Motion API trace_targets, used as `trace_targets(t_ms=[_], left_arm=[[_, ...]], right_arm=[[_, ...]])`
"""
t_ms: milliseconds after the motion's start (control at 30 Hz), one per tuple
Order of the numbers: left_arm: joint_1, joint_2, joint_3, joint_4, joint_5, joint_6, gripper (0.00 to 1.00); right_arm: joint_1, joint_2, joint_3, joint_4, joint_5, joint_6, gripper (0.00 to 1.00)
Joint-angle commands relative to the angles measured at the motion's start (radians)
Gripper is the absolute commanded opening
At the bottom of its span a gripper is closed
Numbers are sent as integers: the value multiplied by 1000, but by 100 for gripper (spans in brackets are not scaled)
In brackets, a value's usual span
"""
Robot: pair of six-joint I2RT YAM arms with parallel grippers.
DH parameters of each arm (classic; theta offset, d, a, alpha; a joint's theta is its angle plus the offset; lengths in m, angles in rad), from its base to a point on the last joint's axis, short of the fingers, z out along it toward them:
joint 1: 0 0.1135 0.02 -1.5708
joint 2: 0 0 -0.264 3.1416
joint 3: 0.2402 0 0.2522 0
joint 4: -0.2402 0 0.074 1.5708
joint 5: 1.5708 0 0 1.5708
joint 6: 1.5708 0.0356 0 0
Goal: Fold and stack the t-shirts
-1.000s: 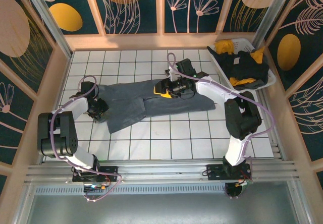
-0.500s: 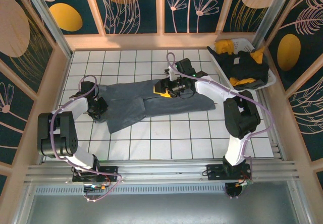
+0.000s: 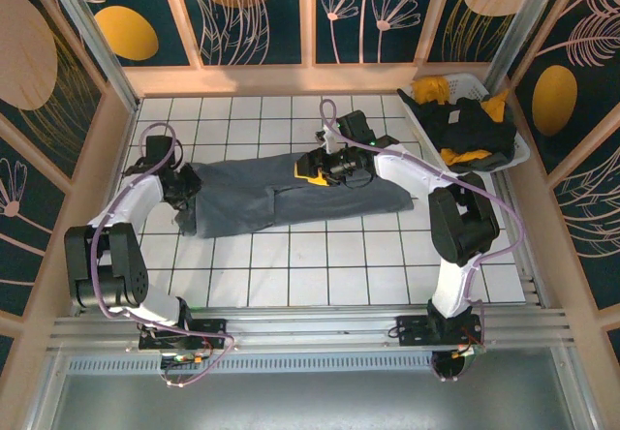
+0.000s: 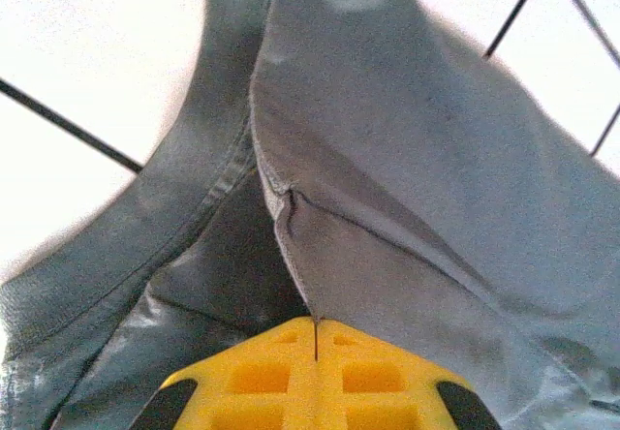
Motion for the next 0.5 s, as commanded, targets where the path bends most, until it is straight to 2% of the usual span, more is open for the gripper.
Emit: trace_targets(t_ms=[0,267,467], left_arm=[[3,33,70,-58,-14,-10,0],[3,183,244,-133,-44,30,0],[2,334,331,-144,-124,88,0]], right_arm=[[-9,8,30,3,-5,-8,59],[-17,10,27,0,-4,-5,59],[-23,5,20,-4,14,-2,58]])
